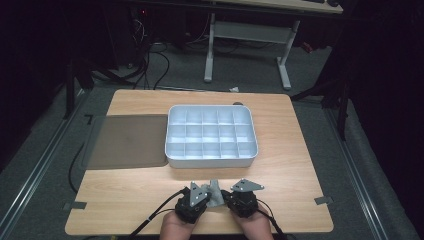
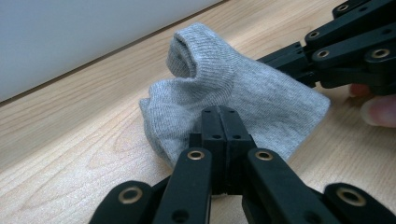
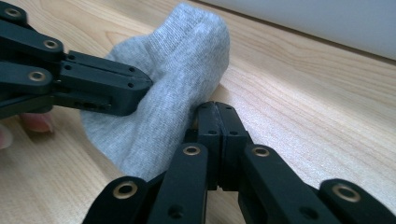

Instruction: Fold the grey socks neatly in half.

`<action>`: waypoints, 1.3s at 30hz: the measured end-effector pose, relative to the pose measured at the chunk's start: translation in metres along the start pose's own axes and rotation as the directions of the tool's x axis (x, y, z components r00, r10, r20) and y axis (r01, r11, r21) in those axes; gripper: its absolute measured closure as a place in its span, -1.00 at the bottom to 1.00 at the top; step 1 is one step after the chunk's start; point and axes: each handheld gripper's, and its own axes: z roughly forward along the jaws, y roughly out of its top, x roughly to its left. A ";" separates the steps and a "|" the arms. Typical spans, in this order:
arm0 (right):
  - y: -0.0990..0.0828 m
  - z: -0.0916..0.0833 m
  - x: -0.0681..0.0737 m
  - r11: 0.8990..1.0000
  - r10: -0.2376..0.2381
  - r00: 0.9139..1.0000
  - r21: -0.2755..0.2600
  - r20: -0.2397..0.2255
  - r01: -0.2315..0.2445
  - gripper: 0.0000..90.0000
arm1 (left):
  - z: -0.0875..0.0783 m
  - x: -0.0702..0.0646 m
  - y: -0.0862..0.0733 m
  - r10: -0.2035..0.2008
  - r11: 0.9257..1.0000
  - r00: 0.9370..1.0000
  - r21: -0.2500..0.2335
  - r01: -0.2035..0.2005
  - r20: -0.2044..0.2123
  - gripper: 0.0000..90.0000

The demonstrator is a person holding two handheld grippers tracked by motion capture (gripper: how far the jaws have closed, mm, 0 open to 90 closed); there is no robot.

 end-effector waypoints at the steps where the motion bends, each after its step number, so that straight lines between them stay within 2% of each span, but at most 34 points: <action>1: 0.000 0.000 0.000 1.000 0.006 1.000 -0.003 -0.002 -0.006 1.00 | 0.000 0.000 0.000 0.000 1.000 1.000 -0.001 0.000 0.000 1.00; 5: 0.003 -0.001 0.003 1.000 -0.002 1.000 -0.021 -0.020 0.001 1.00 | 0.000 0.000 0.000 0.003 1.000 1.000 0.001 -0.003 -0.002 1.00; 8: 0.007 -0.011 0.014 0.995 -0.046 0.998 -0.090 -0.052 0.041 1.00 | 0.000 0.000 0.000 0.004 1.000 1.000 0.000 -0.004 -0.003 1.00; 9: 0.007 -0.011 0.014 0.995 -0.046 0.998 -0.090 -0.052 0.041 1.00 | 0.000 0.000 0.000 0.004 1.000 1.000 0.000 -0.004 -0.003 1.00; 10: 0.008 -0.013 0.016 0.992 -0.066 0.996 -0.109 -0.056 0.059 1.00 | 0.000 0.000 0.000 0.005 1.000 1.000 0.001 -0.005 -0.002 1.00; 11: 0.008 -0.014 0.019 0.991 -0.079 0.995 -0.113 -0.053 0.072 1.00 | 0.000 0.000 0.000 0.006 1.000 1.000 0.002 -0.006 -0.002 1.00; 20: 0.005 -0.011 0.015 0.993 -0.064 0.997 -0.104 -0.044 0.059 1.00 | -0.002 0.002 0.001 -0.006 1.000 1.000 -0.007 0.006 0.009 0.96; 22: 0.005 -0.010 0.013 0.993 -0.058 0.998 -0.103 -0.038 0.053 1.00 | -0.004 0.004 0.000 -0.031 0.999 0.999 -0.024 0.031 0.024 0.87; 26: 0.004 -0.009 0.011 0.994 -0.050 0.998 -0.096 -0.034 0.047 1.00 | -0.011 0.008 0.000 -0.049 0.996 0.998 -0.071 0.052 0.033 0.78; 29: 0.003 -0.008 0.012 0.995 -0.052 0.998 -0.093 -0.034 0.048 1.00 | -0.020 0.013 -0.001 -0.082 0.988 0.995 -0.129 0.089 0.062 0.70; 31: 0.003 -0.008 0.013 0.995 -0.053 0.998 -0.091 -0.036 0.050 1.00 | -0.028 0.016 -0.001 -0.091 0.982 0.994 -0.163 0.099 0.057 0.66; 33: 0.003 -0.007 0.013 0.995 -0.052 0.998 -0.089 -0.036 0.049 1.00 | -0.036 0.021 -0.003 -0.110 0.975 0.993 -0.192 0.114 0.032 0.64; 34: 0.003 -0.007 0.013 0.995 -0.052 0.998 -0.089 -0.036 0.049 1.00 | -0.036 0.021 -0.003 -0.110 0.975 0.993 -0.192 0.114 0.032 0.64; 36: 0.003 -0.007 0.013 0.995 -0.054 0.998 -0.087 -0.037 0.051 1.00 | -0.039 0.031 -0.007 -0.149 0.976 0.989 -0.162 0.144 -0.022 0.67; 37: 0.003 -0.007 0.013 0.995 -0.054 0.998 -0.087 -0.037 0.051 1.00 | -0.039 0.031 -0.007 -0.149 0.976 0.989 -0.162 0.144 -0.022 0.71; 38: 0.003 -0.007 0.013 0.995 -0.054 0.998 -0.086 -0.038 0.051 1.00 | -0.036 0.035 -0.010 -0.173 0.979 0.984 -0.120 0.166 -0.048 0.71; 39: 0.002 -0.007 0.014 0.995 -0.054 0.998 -0.086 -0.040 0.051 1.00 | -0.031 0.037 -0.012 -0.179 0.982 0.982 -0.064 0.175 -0.063 0.80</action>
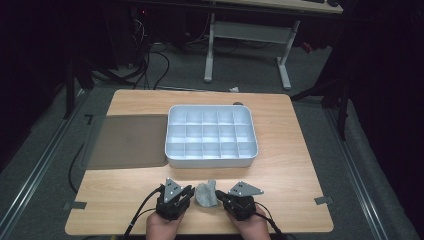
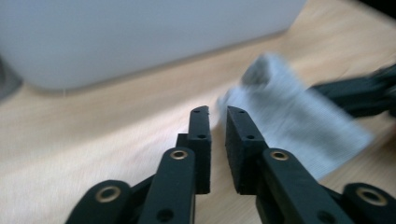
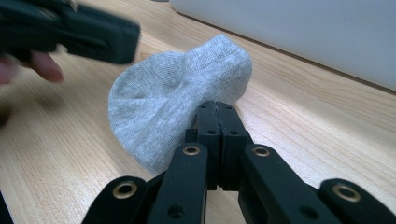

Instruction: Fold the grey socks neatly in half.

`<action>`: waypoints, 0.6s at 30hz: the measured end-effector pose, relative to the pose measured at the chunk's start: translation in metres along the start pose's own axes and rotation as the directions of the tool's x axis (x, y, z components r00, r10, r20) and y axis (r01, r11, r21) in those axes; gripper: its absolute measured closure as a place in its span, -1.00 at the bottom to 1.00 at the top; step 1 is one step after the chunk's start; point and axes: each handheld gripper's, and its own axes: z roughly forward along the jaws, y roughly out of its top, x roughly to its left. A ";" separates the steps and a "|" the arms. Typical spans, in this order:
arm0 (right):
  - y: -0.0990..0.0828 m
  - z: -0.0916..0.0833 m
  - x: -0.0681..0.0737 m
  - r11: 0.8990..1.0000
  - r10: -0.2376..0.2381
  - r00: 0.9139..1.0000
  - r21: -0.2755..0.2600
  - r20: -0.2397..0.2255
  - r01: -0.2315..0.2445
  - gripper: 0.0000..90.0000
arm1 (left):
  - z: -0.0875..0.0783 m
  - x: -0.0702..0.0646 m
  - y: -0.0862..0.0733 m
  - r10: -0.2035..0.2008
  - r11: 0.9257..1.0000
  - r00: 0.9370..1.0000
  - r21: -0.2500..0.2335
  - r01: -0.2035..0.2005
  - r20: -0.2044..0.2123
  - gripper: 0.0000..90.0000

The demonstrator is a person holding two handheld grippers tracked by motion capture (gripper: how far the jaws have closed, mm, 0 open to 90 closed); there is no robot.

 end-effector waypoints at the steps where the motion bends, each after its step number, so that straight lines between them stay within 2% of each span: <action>1: 0.000 0.000 0.000 1.000 0.002 1.000 0.001 -0.002 -0.002 1.00 | 0.003 -0.002 -0.001 0.013 1.000 1.000 0.028 -0.013 0.000 0.81; 2: 0.000 0.000 0.001 1.000 0.003 1.000 0.002 -0.003 -0.003 1.00 | 0.005 -0.004 -0.002 0.029 0.998 1.000 0.048 -0.030 0.003 0.82; 5: 0.001 -0.001 0.001 1.000 0.002 1.000 -0.004 -0.004 -0.002 1.00 | 0.009 -0.012 -0.002 0.060 0.996 0.998 0.071 -0.061 0.015 0.84; 8: 0.001 -0.002 0.000 1.000 0.006 1.000 -0.010 -0.003 -0.006 1.00 | 0.012 -0.017 0.001 0.088 0.993 0.996 0.079 -0.089 0.013 0.85; 12: 0.002 -0.004 -0.001 1.000 0.009 1.000 -0.018 -0.003 -0.009 1.00 | 0.017 -0.023 0.002 0.100 0.990 0.995 0.095 -0.102 0.023 0.85; 13: 0.002 -0.005 -0.001 1.000 0.011 1.000 -0.019 0.001 -0.011 1.00 | 0.020 -0.027 0.004 0.116 0.988 0.993 0.103 -0.118 0.026 0.85; 18: 0.002 -0.008 -0.003 0.999 0.016 1.000 -0.031 0.009 -0.016 1.00 | 0.027 -0.035 0.008 0.139 0.984 0.990 0.112 -0.141 0.029 0.86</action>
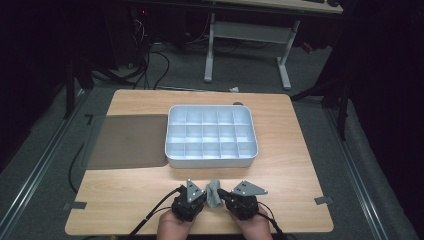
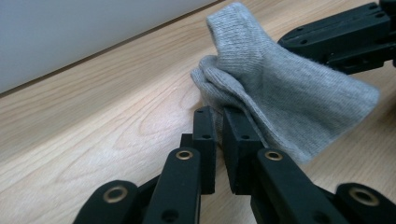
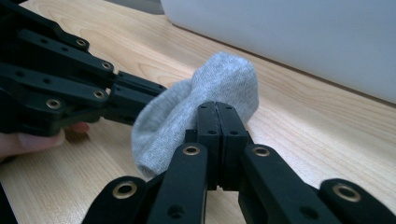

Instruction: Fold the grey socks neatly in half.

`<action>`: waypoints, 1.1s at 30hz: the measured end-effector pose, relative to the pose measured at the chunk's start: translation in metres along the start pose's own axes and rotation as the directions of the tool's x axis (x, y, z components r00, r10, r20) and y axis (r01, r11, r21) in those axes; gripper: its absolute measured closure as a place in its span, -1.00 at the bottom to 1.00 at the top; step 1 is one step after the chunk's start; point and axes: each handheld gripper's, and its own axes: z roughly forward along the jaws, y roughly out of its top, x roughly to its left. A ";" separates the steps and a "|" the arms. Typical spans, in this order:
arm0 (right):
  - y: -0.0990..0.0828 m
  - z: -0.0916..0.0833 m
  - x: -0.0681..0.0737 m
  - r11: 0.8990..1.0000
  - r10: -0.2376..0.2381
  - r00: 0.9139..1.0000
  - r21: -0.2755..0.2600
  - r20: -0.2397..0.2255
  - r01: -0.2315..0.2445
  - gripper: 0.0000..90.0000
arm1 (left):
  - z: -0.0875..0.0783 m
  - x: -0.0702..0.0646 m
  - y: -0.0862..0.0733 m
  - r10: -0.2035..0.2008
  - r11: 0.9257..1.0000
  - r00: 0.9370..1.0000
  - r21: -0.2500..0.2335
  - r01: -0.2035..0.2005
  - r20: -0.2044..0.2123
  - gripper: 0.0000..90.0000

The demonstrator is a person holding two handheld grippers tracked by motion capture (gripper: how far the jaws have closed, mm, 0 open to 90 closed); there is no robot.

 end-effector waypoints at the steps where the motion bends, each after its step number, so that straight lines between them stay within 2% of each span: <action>1: 0.000 -0.001 0.000 1.000 0.000 1.000 -0.002 0.002 0.000 1.00 | 0.001 -0.002 0.001 0.007 1.000 1.000 0.001 -0.007 -0.002 0.86; 11: 0.001 -0.005 -0.001 1.000 0.009 1.000 -0.018 0.010 -0.009 1.00 | 0.013 -0.016 0.010 0.069 0.997 0.998 0.015 -0.069 0.004 0.92; 14: 0.000 -0.004 0.001 1.000 0.004 1.000 -0.018 0.012 -0.004 1.00 | 0.015 -0.025 0.009 0.136 0.990 0.991 0.034 -0.136 -0.001 1.00; 15: 0.000 -0.004 0.001 1.000 0.004 1.000 -0.018 0.012 -0.004 1.00 | 0.015 -0.025 0.009 0.136 0.990 0.991 0.034 -0.136 -0.001 1.00; 16: -0.001 -0.002 0.003 1.000 -0.007 1.000 -0.019 0.016 0.007 1.00 | 0.015 -0.026 0.008 0.156 0.987 0.988 0.034 -0.155 -0.006 1.00; 19: -0.002 -0.001 0.004 1.000 -0.010 1.000 -0.015 0.018 0.010 1.00 | 0.014 -0.024 0.008 0.159 0.987 0.987 0.035 -0.159 -0.002 1.00; 21: -0.004 0.000 0.005 1.000 -0.012 1.000 -0.014 0.021 0.013 1.00 | 0.013 -0.024 0.007 0.173 0.984 0.985 0.038 -0.172 -0.009 1.00; 24: -0.007 0.003 0.008 0.999 -0.035 0.999 -0.005 0.038 0.035 1.00 | 0.012 -0.022 0.007 0.169 0.985 0.986 0.050 -0.168 -0.007 0.99; 28: -0.009 0.004 0.010 0.999 -0.041 0.998 0.004 0.046 0.041 1.00 | 0.011 -0.022 0.005 0.170 0.985 0.985 0.042 -0.170 -0.011 1.00; 32: -0.009 0.005 0.009 0.999 -0.037 0.998 0.011 0.051 0.036 1.00 | 0.010 -0.019 0.005 0.156 0.987 0.988 0.038 -0.156 -0.005 0.92; 33: -0.009 0.005 0.009 0.999 -0.039 0.998 0.011 0.051 0.039 1.00 | 0.009 -0.017 0.005 0.142 0.989 0.990 0.038 -0.142 0.001 0.92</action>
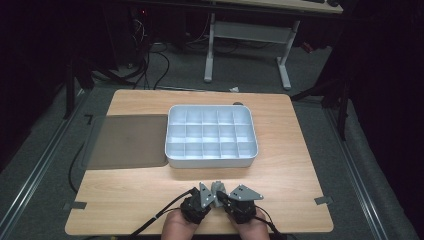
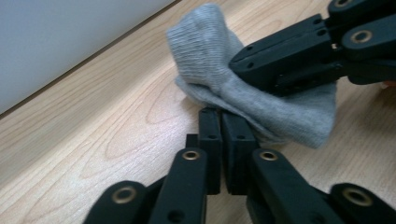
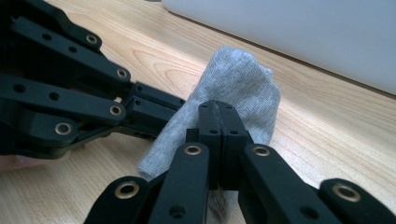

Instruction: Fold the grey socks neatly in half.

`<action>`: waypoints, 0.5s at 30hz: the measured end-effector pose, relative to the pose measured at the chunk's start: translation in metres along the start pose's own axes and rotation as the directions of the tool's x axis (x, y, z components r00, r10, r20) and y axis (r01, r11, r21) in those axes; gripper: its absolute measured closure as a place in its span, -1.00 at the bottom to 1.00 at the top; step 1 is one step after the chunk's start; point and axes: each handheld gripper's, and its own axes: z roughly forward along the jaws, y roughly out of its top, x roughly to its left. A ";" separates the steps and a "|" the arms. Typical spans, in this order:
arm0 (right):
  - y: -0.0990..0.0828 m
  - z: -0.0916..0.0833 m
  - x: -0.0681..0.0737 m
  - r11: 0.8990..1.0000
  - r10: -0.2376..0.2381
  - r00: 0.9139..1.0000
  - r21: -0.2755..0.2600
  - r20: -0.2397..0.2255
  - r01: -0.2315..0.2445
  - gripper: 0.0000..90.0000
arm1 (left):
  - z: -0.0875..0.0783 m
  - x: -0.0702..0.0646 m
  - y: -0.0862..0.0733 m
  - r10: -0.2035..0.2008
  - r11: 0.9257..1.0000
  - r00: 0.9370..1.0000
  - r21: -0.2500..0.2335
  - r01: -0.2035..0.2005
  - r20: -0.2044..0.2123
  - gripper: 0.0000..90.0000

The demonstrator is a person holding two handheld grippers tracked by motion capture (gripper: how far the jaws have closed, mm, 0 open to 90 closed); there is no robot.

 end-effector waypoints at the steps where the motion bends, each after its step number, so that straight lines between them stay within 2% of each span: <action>1: -0.001 0.000 0.000 1.000 -0.003 1.000 -0.002 -0.003 0.003 1.00 | -0.001 0.003 -0.001 -0.014 1.000 1.000 -0.002 0.014 0.005 0.87; 5: -0.001 0.000 -0.001 1.000 -0.004 1.000 -0.005 -0.009 0.004 1.00 | -0.005 0.009 -0.005 -0.043 0.999 0.999 -0.021 0.043 0.003 0.88; 7: -0.001 0.000 -0.001 1.000 -0.005 1.000 -0.006 -0.011 0.005 1.00 | -0.011 0.012 -0.004 -0.073 0.996 0.997 -0.058 0.074 0.014 0.94; 8: -0.002 0.000 -0.001 1.000 -0.004 1.000 -0.007 -0.011 0.004 1.00 | -0.016 0.014 -0.002 -0.093 0.991 0.995 -0.092 0.095 0.031 0.96; 10: -0.002 0.000 -0.001 1.000 -0.006 1.000 -0.007 -0.012 0.005 1.00 | -0.023 0.016 0.004 -0.104 0.985 0.993 -0.131 0.110 0.049 1.00; 12: -0.002 0.000 -0.001 1.000 -0.005 1.000 -0.007 -0.012 0.005 1.00 | -0.025 0.015 0.008 -0.103 0.982 0.993 -0.150 0.110 0.056 1.00; 13: -0.002 0.000 -0.001 1.000 -0.005 1.000 -0.007 -0.012 0.005 1.00 | -0.028 0.013 0.017 -0.090 0.980 0.994 -0.174 0.101 0.070 1.00; 15: -0.002 0.000 -0.001 1.000 -0.005 1.000 -0.007 -0.012 0.005 1.00 | -0.028 0.011 0.023 -0.079 0.979 0.994 -0.180 0.091 0.076 1.00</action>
